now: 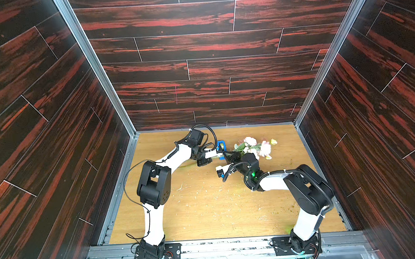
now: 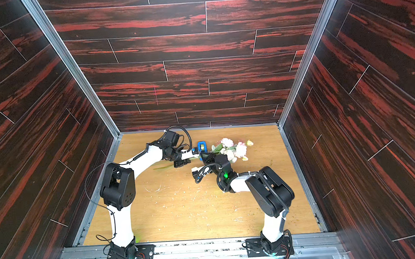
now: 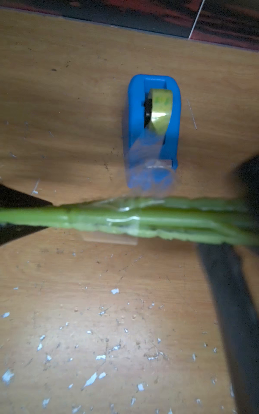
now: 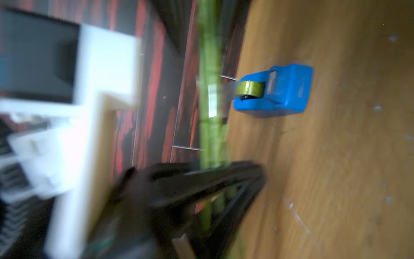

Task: Wrap bouquets with tape
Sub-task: Wrap the tape around the bouquet.

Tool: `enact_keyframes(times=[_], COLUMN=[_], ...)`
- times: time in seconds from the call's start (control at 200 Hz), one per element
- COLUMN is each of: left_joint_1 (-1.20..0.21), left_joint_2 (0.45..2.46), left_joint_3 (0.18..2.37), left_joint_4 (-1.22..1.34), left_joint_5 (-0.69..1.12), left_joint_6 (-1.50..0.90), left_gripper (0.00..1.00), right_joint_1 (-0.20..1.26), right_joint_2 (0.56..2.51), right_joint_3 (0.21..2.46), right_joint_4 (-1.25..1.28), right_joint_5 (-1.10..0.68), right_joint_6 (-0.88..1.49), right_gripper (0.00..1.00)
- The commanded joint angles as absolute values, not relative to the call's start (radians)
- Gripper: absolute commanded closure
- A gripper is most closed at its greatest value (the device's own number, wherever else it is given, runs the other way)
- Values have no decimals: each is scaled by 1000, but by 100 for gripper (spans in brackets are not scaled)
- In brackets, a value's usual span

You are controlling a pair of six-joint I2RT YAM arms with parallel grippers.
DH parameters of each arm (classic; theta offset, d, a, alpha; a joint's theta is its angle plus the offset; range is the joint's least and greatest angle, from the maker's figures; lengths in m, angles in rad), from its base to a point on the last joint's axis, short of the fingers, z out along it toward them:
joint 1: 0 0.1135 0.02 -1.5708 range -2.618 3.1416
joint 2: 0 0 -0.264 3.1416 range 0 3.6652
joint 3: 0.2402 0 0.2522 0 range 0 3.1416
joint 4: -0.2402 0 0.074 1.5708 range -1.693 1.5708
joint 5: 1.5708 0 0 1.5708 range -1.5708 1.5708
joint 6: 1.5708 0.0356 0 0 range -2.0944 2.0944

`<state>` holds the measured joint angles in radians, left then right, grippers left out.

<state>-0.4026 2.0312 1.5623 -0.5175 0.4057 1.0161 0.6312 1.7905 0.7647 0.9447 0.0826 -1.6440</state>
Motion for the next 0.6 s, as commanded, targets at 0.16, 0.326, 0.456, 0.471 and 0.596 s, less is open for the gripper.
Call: enact_keyframes(times=[0.16, 0.326, 0.456, 0.471, 0.596], left_joint_1=[-416, -420, -430, -432, -442], left_joint_2=[1843, 1826, 1808, 1807, 1791], left_joint_3=[1341, 1332, 1311, 1309, 1286], left_joint_4=[-192, -223, -234, -236, -241], left_joint_5=[403, 401, 405, 404, 390], left_joint_6=[948, 973, 993, 997, 1016], left_gripper=[100, 100, 100, 100, 100], right_joint_1=[685, 697, 681, 680, 659], right_joint_2=[1502, 1234, 1161, 1157, 1187], right_joint_3=[641, 771, 897, 910, 1065], right_joint_4=[934, 334, 87, 64, -118], right_joint_5=[111, 80, 129, 130, 158], right_joint_6=[-1298, -779, -519, -503, -336], right_gripper=[49, 34, 32, 32, 28])
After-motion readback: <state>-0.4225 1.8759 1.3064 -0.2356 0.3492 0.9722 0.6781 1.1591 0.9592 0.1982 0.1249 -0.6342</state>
